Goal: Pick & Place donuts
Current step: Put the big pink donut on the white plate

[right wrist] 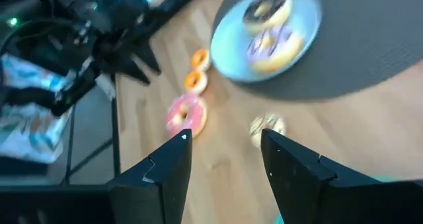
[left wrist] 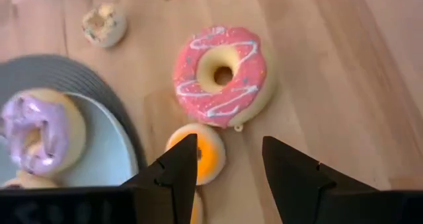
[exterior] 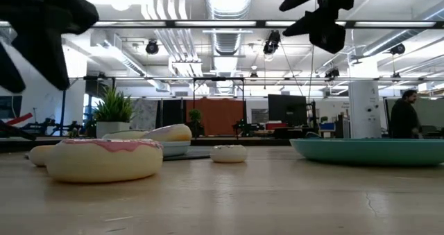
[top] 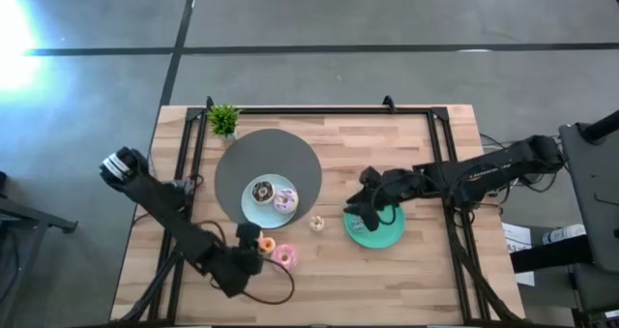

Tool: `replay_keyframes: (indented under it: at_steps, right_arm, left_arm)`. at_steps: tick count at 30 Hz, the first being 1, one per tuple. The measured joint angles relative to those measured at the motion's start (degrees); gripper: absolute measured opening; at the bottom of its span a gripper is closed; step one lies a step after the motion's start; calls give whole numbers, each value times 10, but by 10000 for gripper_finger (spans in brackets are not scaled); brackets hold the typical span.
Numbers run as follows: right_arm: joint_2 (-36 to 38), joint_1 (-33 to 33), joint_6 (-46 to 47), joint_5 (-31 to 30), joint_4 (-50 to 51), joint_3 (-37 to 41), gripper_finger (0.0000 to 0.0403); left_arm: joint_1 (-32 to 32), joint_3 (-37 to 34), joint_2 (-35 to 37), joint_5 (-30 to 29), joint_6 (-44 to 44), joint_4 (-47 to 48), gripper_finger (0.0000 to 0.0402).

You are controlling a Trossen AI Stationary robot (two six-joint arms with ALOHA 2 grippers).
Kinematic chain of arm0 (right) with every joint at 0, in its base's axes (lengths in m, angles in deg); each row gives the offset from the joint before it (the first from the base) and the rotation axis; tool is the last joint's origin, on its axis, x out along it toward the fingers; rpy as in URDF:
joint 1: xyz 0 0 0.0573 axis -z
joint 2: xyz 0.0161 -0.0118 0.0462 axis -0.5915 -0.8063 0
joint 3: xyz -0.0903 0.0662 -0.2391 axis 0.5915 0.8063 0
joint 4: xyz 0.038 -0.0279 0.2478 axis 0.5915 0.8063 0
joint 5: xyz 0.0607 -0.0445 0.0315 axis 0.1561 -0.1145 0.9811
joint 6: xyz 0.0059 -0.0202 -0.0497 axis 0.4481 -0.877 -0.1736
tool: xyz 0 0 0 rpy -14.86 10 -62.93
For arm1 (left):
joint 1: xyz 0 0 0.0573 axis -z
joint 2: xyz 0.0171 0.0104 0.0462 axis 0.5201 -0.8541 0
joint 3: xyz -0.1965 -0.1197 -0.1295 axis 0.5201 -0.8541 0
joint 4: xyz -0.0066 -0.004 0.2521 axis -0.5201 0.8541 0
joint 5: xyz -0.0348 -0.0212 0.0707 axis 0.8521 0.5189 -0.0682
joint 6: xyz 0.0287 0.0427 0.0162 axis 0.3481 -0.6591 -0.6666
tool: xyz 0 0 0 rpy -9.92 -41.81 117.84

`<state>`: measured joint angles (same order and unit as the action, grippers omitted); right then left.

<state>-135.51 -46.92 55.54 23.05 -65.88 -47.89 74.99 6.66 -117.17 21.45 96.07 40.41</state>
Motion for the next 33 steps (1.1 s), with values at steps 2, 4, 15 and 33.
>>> replay_keyframes:
  at_steps: [2, 4, 15, 33]
  right_arm:
    - [-20, -11, 7, 29, -3, 0, 173]
    - [-49, -24, 7, 60, -21, 0, 173]
    - [-157, -56, 2, 71, -48, -62, 173]
    - [-157, -56, -24, 45, 56, -136, 171]
  left_arm:
    - [3, 14, -28, -3, 19, -4, 145]
    - [6, 32, -55, -6, 19, -26, 145]
    - [6, 95, -164, -56, -74, -52, 145]
    - [-36, 85, -202, -23, -67, -79, 96]
